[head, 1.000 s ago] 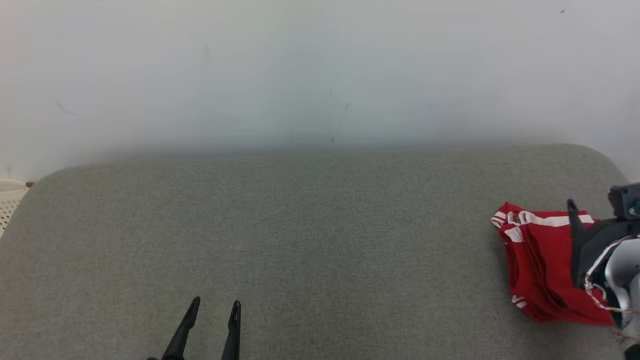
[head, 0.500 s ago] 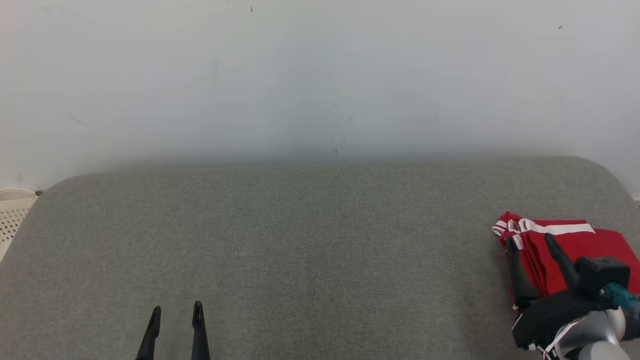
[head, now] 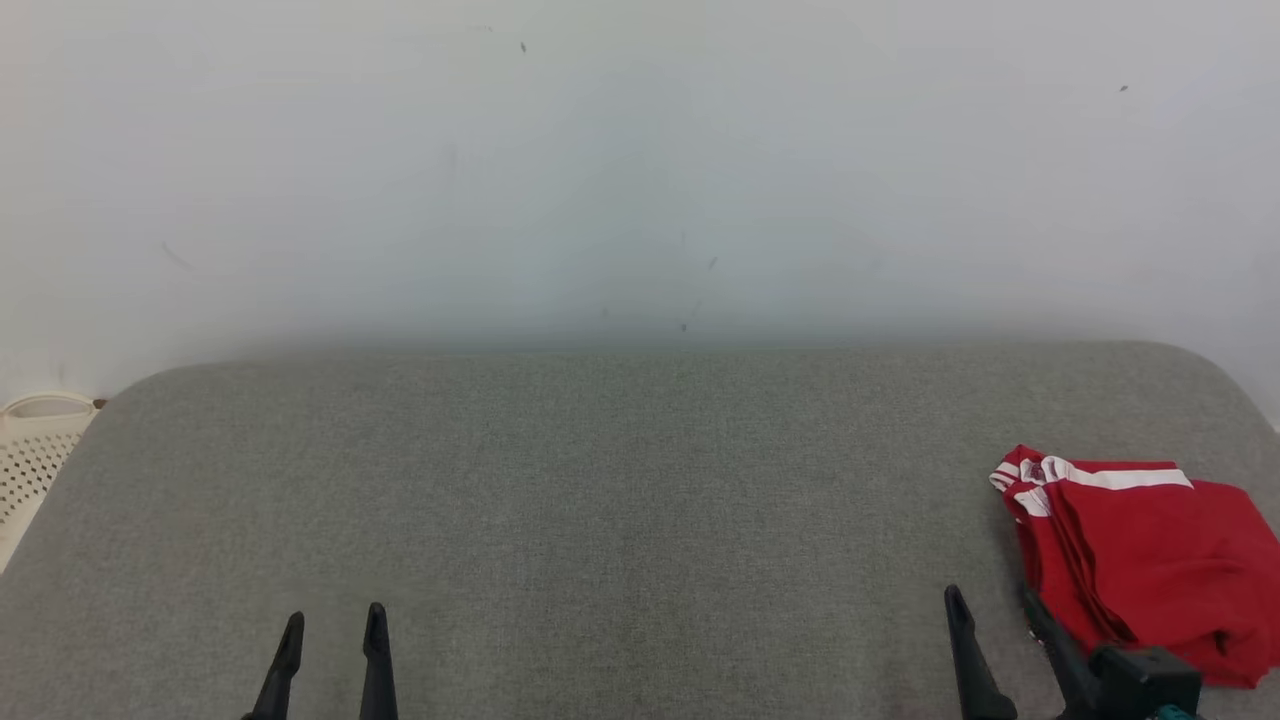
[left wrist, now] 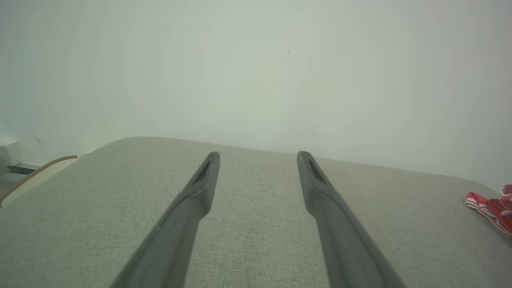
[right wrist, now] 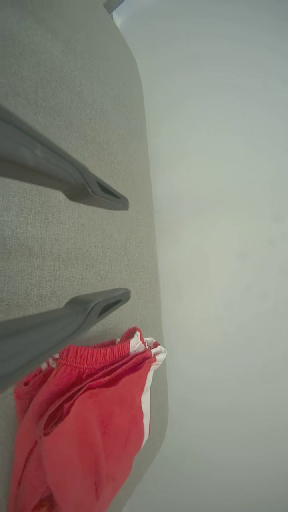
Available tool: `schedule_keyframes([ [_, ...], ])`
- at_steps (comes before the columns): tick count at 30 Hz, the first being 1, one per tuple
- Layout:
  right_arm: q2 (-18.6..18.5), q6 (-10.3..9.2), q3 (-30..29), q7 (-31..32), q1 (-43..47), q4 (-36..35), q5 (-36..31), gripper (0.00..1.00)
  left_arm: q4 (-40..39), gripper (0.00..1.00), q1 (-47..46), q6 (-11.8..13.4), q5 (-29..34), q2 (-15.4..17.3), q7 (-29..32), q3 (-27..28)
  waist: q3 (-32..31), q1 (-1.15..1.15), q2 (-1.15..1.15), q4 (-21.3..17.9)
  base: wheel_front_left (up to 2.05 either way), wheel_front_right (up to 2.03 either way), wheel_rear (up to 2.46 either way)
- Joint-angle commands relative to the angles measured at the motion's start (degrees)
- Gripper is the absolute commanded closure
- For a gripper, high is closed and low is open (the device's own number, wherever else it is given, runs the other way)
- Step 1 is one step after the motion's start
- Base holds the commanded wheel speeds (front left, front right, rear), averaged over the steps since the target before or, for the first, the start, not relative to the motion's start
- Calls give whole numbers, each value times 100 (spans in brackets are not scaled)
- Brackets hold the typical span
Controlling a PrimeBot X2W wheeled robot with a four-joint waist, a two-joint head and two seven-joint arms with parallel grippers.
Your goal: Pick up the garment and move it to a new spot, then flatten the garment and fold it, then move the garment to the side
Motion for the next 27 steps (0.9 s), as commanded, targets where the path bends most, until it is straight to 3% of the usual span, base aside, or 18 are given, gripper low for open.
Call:
schedule_keyframes([
  [1, 28, -16, 43, -44, 94, -14, 30, 0, -43, 0, -17, -47, 29, 33, -41, 54, -30, 0, 0, 15, 0, 0, 0],
  [9, 179, -16, -29, -95, 236, -24, 79, 0, -8, 0, 244, -241, 236, -44, -32, 246, -136, 0, 0, 8, 0, 0, 0],
  [27, 241, -16, 44, -4, 188, 18, -84, 0, 93, 0, 448, -375, 436, -203, -33, 484, -192, 0, 0, -24, 0, 0, 0],
])
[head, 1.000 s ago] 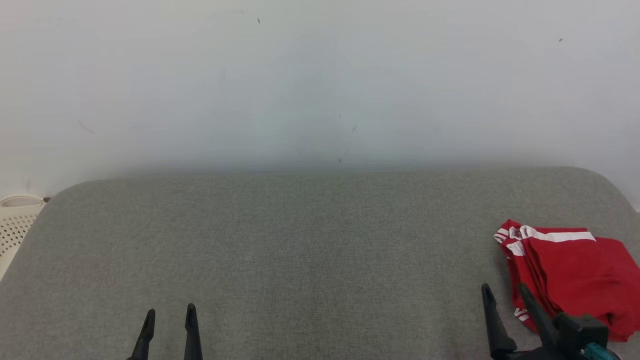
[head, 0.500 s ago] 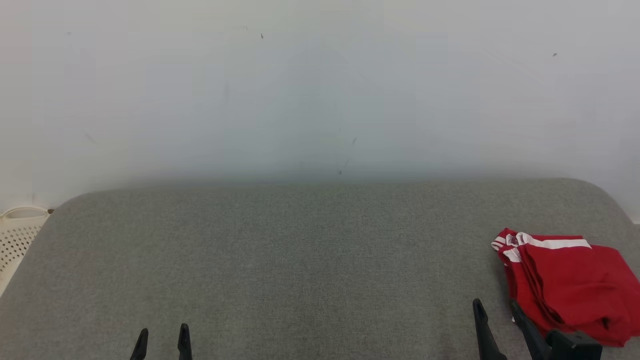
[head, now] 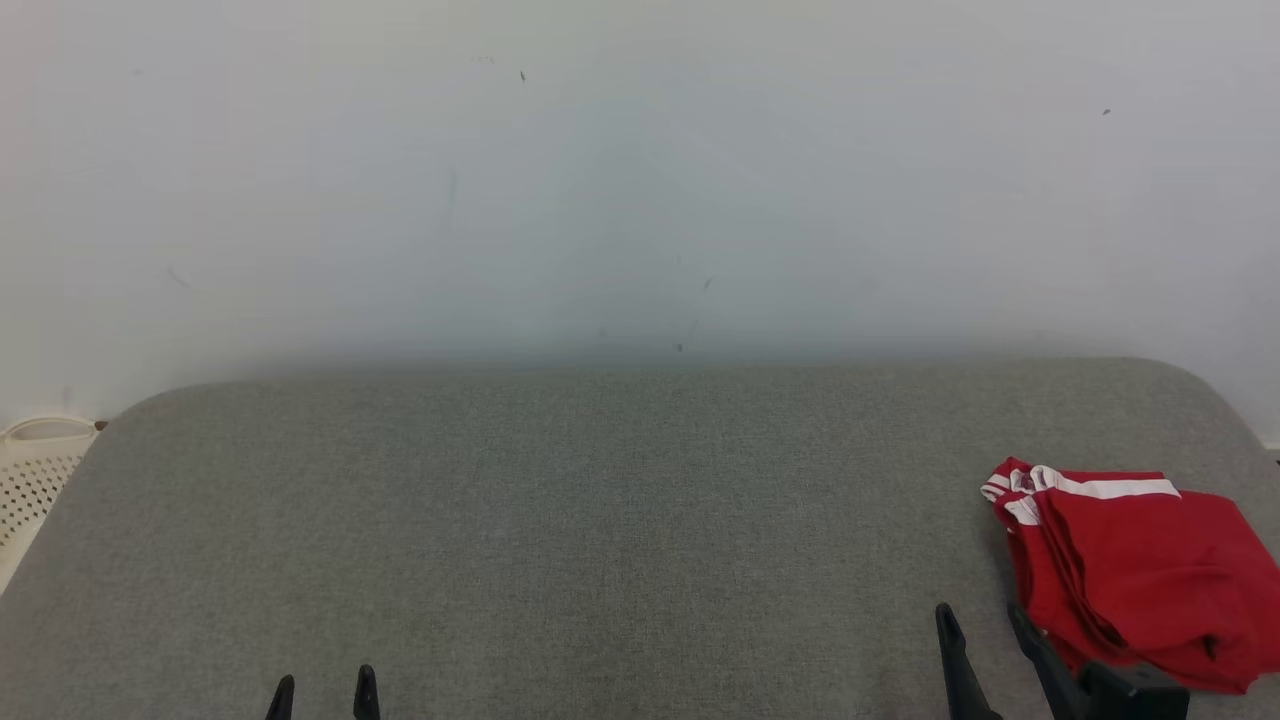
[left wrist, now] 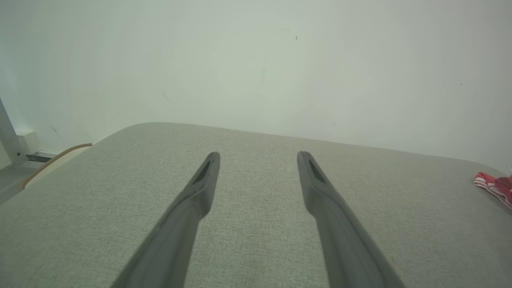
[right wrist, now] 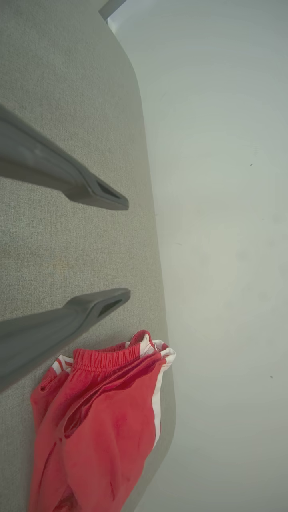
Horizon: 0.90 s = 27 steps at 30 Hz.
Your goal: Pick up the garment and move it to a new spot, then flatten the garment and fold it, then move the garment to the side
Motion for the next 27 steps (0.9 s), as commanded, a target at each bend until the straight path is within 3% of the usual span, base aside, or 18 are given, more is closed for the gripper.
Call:
schedule_keyframes([
  [1, 7, -16, 12, -12, -16, 11, -35, 0, 25, 0, -35, -28, 38, -18, -16, 26, 0, 0, 0, -4, 0, 0, 0],
  [3, 8, -16, 2, 2, -21, 37, -16, 0, 55, 0, -51, -41, 60, -22, -16, 25, -3, 0, 0, -9, 0, 0, 0],
  [4, -7, -12, 3, 4, -29, 39, 22, 100, 73, 100, -79, -50, 33, -27, 9, 35, -3, 0, 0, -9, 0, 0, 0],
  [11, 7, 0, -20, 56, 147, 364, 92, 100, 378, 100, 41, -54, -87, -37, 92, 20, 5, 0, 0, -11, 0, 0, 0],
  [27, 5, -1, -244, 257, -73, 337, 1675, 100, 497, 100, -371, -144, -1637, -60, 510, 117, 109, 0, 0, -26, 0, 0, 0],
])
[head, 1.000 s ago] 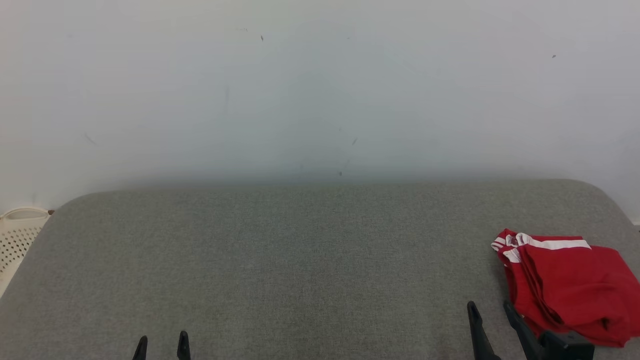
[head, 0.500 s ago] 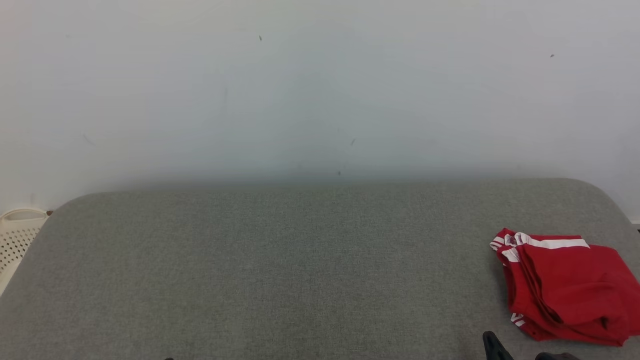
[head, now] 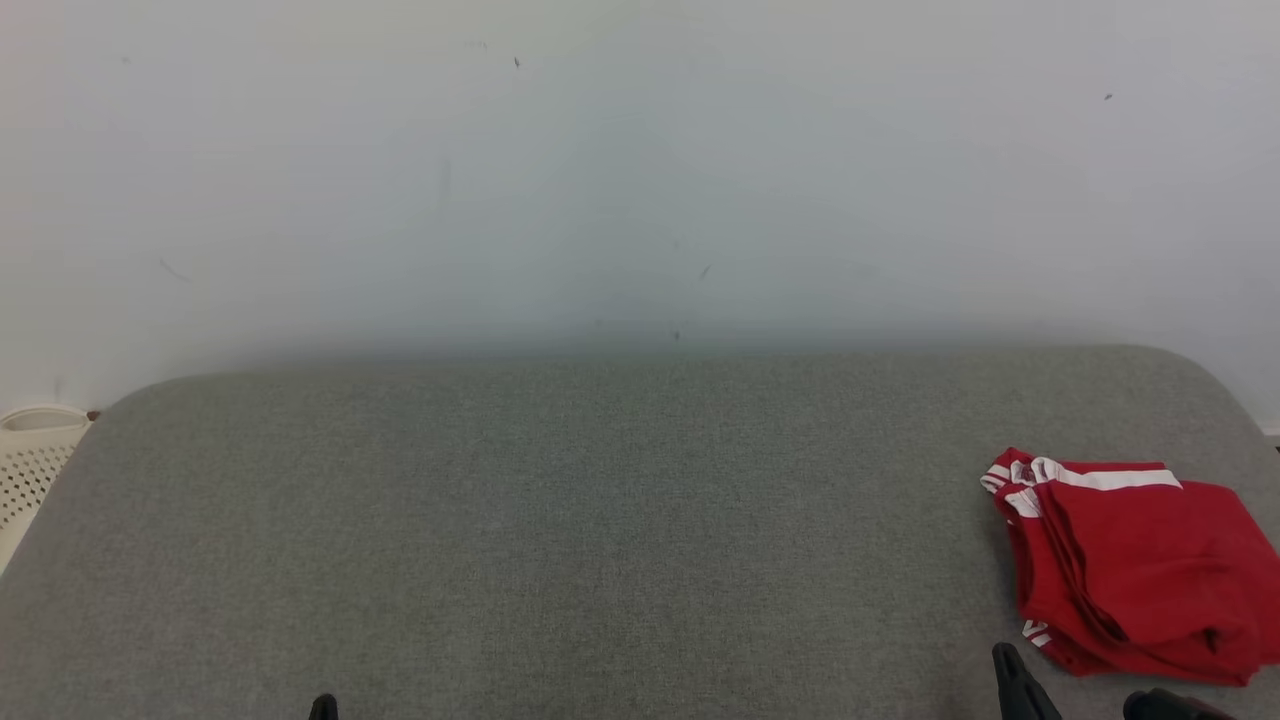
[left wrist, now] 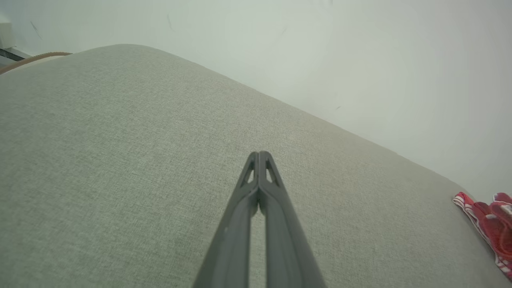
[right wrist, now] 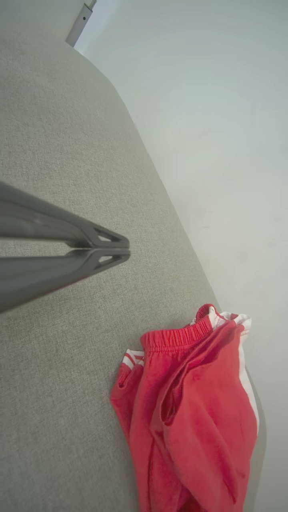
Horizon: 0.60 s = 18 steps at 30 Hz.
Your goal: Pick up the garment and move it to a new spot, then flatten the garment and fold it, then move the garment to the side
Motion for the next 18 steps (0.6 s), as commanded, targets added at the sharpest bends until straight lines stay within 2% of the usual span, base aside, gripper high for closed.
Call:
schedule_keyframes([
  [1, -5, -2, -50, 29, -195, -99, 287, 100, -62, 100, -228, -42, -268, -5, 55, 41, 13, 0, 0, -2, 0, 0, 0],
  [18, -7, -3, -248, 203, -392, -125, 1764, 100, 36, 100, -601, -115, -1720, -27, 440, 122, 132, 0, 0, -18, 0, 0, 0],
])
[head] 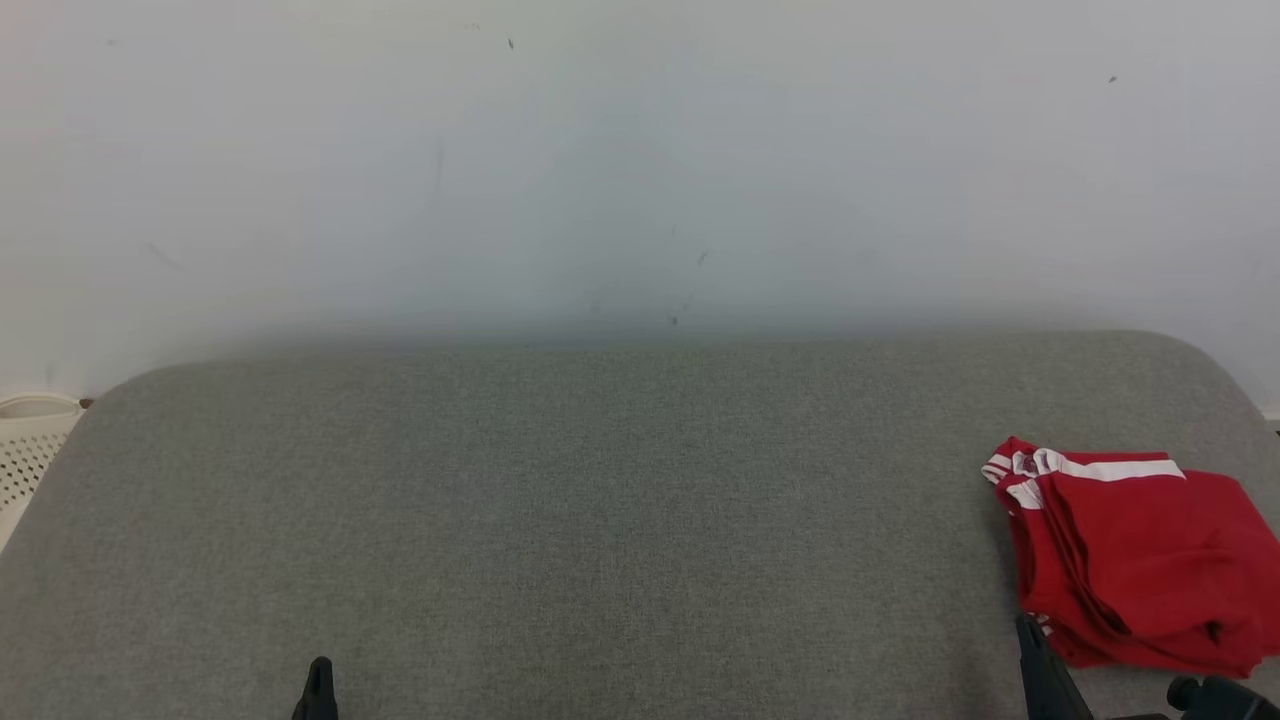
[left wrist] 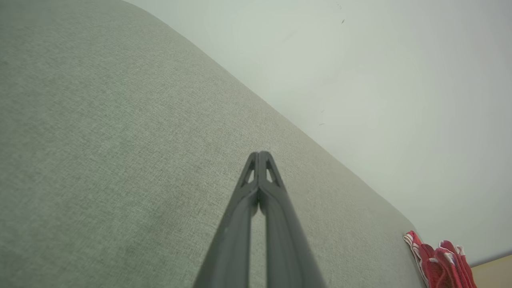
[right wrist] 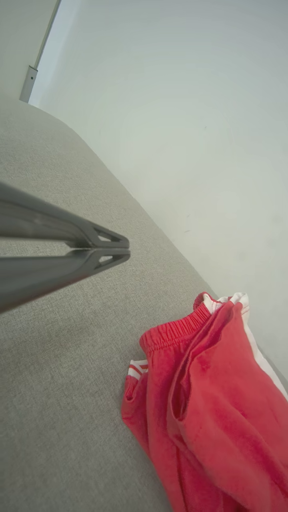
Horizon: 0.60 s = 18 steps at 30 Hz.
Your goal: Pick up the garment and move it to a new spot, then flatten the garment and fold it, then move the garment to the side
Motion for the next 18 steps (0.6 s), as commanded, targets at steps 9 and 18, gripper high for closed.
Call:
schedule_keyframes([
  [9, -7, -4, -131, 96, -246, -96, 844, 100, -4, 100, -360, -57, -856, -10, 225, 70, 70, -1, 0, -10, 0, 0, 0],
  [18, -9, -5, -206, 160, -319, -104, 1401, 100, 35, 100, -501, -89, -1390, -19, 372, 103, 126, -1, 0, -18, 0, 0, 0],
])
